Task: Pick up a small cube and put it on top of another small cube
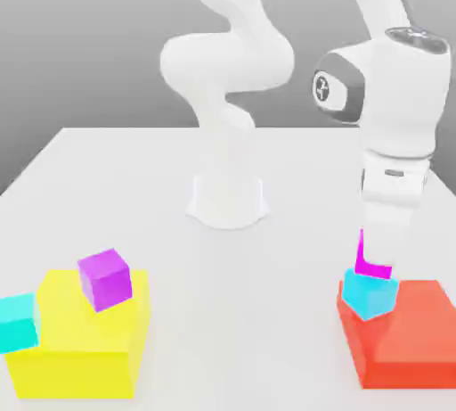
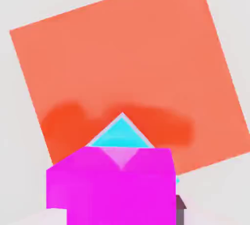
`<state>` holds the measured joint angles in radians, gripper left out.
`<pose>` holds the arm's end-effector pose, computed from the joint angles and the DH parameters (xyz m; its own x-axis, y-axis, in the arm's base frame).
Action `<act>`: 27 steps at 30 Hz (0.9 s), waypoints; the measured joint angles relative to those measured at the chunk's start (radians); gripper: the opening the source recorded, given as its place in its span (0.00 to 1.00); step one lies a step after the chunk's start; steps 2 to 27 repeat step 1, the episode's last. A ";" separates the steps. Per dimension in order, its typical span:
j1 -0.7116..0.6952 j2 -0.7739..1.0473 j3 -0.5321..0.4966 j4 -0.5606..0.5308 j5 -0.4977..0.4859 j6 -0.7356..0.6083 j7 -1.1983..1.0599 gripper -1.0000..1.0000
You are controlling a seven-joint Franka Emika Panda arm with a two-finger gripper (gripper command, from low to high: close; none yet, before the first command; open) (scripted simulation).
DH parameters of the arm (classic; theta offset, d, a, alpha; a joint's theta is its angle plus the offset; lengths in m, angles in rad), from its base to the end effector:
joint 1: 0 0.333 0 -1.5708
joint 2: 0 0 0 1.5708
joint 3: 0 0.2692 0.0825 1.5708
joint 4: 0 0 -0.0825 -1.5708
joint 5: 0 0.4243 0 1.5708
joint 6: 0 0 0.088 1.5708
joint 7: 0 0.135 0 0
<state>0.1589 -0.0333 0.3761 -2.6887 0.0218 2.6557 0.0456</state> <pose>0.3733 0.2179 0.1323 0.8916 0.4528 -0.0018 0.4528 -0.8916 0.0022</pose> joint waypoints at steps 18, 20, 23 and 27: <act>0.001 0.000 0.000 0.000 0.000 0.000 0.000 1.00; 0.001 0.000 0.000 0.000 0.000 0.000 0.000 1.00; 0.001 0.000 0.000 0.000 0.000 0.000 0.000 1.00; 0.001 0.000 0.000 0.000 0.000 0.000 0.000 1.00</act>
